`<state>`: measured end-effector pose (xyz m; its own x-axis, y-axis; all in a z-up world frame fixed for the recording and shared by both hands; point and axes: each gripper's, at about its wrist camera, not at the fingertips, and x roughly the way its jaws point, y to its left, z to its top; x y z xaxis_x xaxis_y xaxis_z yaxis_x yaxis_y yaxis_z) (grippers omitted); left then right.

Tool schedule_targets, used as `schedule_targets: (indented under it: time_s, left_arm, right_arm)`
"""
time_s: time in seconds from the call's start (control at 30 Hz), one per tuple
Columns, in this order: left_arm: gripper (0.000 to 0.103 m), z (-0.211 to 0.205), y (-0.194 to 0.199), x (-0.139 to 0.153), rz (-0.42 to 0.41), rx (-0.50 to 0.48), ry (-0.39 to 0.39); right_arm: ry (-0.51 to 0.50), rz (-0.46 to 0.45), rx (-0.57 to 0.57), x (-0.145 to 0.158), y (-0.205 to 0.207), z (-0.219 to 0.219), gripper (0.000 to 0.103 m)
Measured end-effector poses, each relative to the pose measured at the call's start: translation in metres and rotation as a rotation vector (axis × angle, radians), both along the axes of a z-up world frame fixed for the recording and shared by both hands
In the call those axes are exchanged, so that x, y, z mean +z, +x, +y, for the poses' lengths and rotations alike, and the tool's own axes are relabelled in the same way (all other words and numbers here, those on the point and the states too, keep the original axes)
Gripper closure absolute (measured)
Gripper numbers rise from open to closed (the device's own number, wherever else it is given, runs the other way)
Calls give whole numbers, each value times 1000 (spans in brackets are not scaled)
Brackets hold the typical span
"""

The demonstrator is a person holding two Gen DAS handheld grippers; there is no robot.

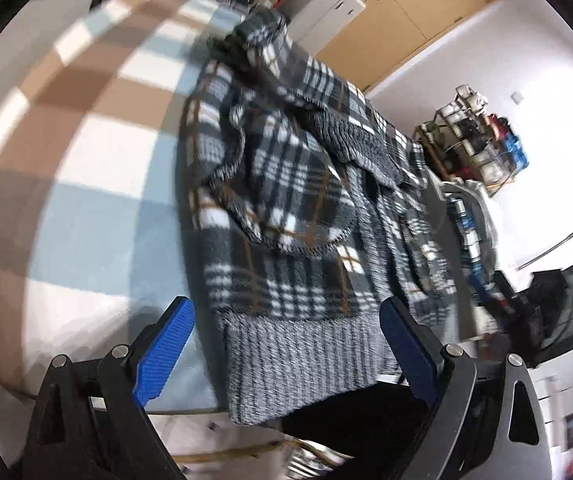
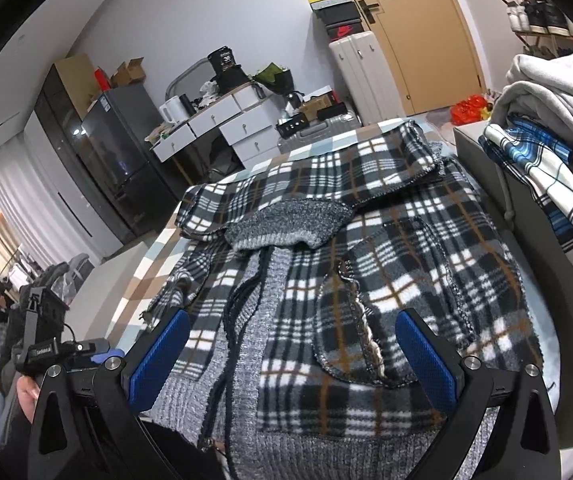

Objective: Fold large clothes

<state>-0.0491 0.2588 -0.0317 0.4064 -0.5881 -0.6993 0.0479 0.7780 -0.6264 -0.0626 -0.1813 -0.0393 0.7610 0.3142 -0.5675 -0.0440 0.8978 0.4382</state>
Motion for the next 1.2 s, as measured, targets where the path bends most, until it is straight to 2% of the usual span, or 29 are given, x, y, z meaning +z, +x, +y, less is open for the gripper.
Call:
schedule_targets:
  time_s: [0.13, 0.23, 0.33, 0.5, 0.57, 0.67, 0.73, 0.93, 0.97, 1.03, 1.07, 1.13, 1.17, 1.2]
  left_arm:
    - [12, -19, 15, -13, 62, -63, 1]
    - [12, -30, 23, -11, 45, -97, 39]
    - [12, -31, 24, -13, 71, -132, -52]
    - [12, -41, 16, 13, -70, -214, -165]
    - [12, -46, 17, 11, -76, -213, -116]
    - [12, -51, 26, -10, 25, -176, -31]
    - [12, -50, 27, -16, 49, -157, 2]
    - [14, -50, 19, -12, 17, -146, 42]
    - [17, -53, 17, -12, 12, -153, 57]
    - [41, -54, 12, -12, 3, -163, 112]
    - [49, -56, 12, -13, 1, -170, 142]
    - [73, -55, 12, -13, -2, -157, 194]
    - [77, -52, 12, -15, 2, -146, 197]
    - [86, -46, 13, -17, 19, -127, 183]
  right_arm:
    - [-3, -1, 6, 1, -1, 2, 0]
    - [-10, -8, 11, 3, -1, 4, 0]
    - [-7, -6, 15, 3, 0, 4, 0]
    - [-3, -3, 19, 2, 1, 5, 0]
    - [-9, -2, 21, 2, 1, 6, 0]
    - [-18, 9, 23, 1, 2, 8, 0]
    - [-21, 13, 24, 0, 3, 8, 0]
    - [-6, 10, 4, 0, 1, 2, 0]
    - [4, 11, -6, 0, 1, -2, 0]
    - [50, 9, -12, 1, -3, -13, 0]
    - [66, 19, -7, 2, -4, -20, 0]
    - [44, 44, -15, 3, -8, -31, 0]
    - [15, 68, -16, 3, -9, -37, 0]
    - [-6, 89, -10, 3, -10, -41, 0]
